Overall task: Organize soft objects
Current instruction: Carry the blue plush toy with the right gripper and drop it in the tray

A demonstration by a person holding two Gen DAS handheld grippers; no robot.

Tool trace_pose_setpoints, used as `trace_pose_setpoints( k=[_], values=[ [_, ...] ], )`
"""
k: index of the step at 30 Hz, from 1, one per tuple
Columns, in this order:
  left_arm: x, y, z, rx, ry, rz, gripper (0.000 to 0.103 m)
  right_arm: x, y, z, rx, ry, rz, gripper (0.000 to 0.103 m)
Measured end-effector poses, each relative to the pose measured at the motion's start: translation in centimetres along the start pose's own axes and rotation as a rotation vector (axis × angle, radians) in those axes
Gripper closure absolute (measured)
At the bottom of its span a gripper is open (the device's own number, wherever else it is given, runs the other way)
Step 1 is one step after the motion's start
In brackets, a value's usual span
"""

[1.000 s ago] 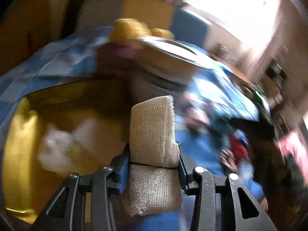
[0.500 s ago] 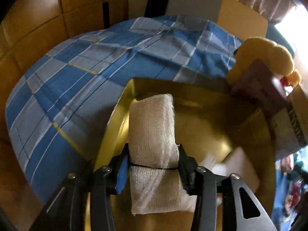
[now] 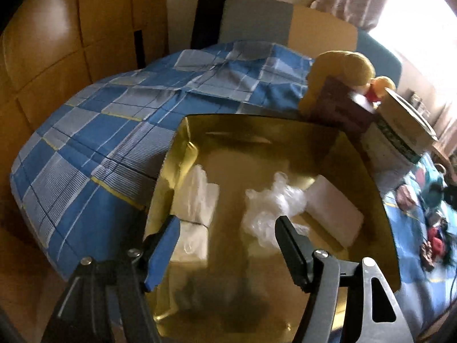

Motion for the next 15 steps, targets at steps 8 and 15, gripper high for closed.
trace_pose_setpoints(
  k=[8, 15],
  values=[
    [-0.2, 1.3, 1.8, -0.017, 0.038, 0.015, 0.03, 5.1, -9.6, 3.2, -0.113, 0.034, 0.022, 0.064],
    [0.6, 1.8, 2.2, -0.019, 0.038, 0.034, 0.028, 18.1, -15.3, 6.6, -0.227, -0.046, 0.205, 0.064]
  ],
)
Point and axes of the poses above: each gripper's, at about its wrist camera, not at the fingertips, and z roughly against the way its jaws point, x to its left, y to its underside, the point moved 6 cm from there along -z, roughly the way its jaws point, and after that the axes turned 4 degrees about z, right-handed, at the moved point
